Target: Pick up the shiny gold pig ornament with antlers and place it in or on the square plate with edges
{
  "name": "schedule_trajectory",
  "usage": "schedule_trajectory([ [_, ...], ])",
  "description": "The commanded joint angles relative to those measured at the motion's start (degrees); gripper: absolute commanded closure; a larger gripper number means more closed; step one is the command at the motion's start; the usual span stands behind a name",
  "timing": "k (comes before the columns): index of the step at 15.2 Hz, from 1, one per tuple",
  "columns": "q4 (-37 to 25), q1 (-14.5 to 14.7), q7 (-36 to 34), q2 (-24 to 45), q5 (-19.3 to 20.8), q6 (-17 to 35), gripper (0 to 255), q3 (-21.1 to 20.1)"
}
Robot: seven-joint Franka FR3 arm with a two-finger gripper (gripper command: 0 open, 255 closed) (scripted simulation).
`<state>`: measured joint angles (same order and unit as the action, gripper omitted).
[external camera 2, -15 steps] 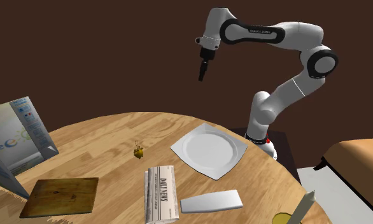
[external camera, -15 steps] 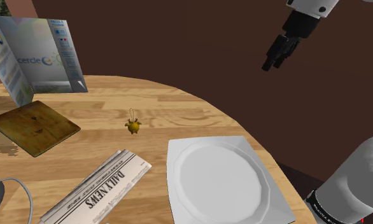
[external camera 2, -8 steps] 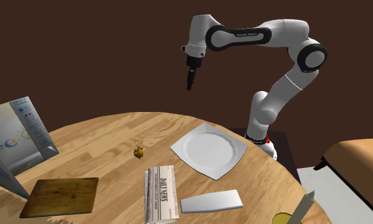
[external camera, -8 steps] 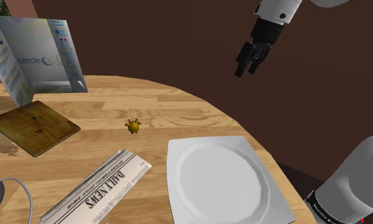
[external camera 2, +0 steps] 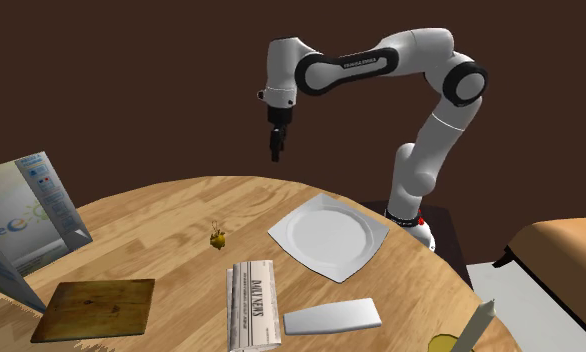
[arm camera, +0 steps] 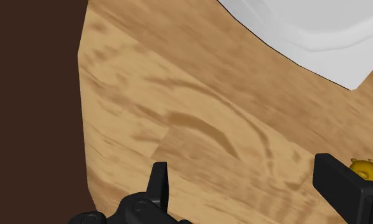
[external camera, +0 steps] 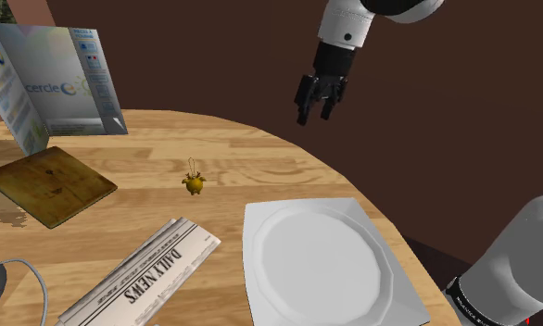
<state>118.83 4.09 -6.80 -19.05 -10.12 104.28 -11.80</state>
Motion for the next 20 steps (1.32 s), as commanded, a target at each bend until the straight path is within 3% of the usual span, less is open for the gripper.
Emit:
schedule_trajectory([
  [1,-3.4,0.5,-1.8,4.4,0.0,0.1,0,-1.4],
  [12,-24.0,5.4,-12.1,28.6,3.3,-1.2,0,-7.6],
  [20,-47.6,12.5,-18.7,49.5,7.2,-7.6,0,-9.0],
])
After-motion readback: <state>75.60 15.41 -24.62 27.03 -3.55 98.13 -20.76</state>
